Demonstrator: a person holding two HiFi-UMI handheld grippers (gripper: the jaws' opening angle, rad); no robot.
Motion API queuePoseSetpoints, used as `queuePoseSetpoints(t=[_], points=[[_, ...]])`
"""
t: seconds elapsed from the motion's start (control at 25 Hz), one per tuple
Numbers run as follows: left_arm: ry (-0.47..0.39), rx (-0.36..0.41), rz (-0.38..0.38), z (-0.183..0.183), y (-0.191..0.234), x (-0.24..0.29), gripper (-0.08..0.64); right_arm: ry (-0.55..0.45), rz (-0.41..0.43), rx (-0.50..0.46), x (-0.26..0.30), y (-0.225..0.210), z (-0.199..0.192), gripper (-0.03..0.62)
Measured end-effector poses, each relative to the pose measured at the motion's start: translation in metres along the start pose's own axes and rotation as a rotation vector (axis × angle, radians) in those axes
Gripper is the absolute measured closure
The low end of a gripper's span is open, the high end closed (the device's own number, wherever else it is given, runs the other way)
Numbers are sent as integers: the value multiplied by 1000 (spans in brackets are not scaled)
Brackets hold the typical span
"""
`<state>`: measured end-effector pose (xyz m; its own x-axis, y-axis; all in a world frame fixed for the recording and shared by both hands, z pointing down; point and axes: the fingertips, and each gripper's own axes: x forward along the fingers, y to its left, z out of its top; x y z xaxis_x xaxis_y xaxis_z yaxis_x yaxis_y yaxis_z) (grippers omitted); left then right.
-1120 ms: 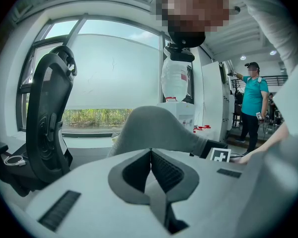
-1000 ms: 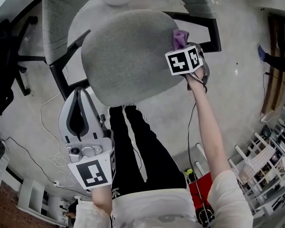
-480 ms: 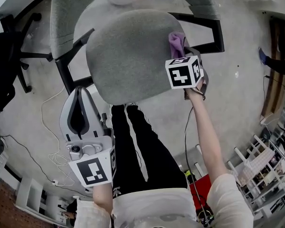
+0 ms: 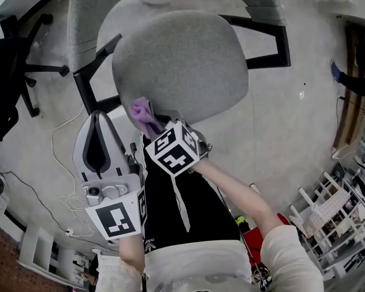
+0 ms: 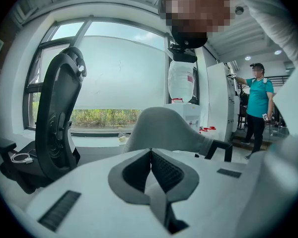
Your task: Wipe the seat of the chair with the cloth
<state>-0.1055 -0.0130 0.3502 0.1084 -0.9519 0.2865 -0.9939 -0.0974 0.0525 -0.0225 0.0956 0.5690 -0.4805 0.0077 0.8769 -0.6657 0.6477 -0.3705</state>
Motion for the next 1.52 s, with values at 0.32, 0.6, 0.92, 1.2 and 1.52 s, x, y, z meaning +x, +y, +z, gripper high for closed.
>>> queuePoseSetpoints(t=[0.32, 0.6, 0.92, 1.2, 1.52], points=[[9, -6, 26, -6, 9, -5, 546, 13, 87, 54, 49, 40, -1, 511], [13, -7, 24, -9, 6, -6, 546, 16, 53, -18, 58, 35, -14, 511], [6, 9, 14, -4, 0, -6, 546, 13, 30, 11, 46, 12, -24, 510], [8, 12, 9, -5, -6, -6, 546, 23, -39, 52, 19, -38, -40, 509], [0, 15, -17, -1, -17, -3, 546, 47, -136, 101, -16, -101, -62, 510]])
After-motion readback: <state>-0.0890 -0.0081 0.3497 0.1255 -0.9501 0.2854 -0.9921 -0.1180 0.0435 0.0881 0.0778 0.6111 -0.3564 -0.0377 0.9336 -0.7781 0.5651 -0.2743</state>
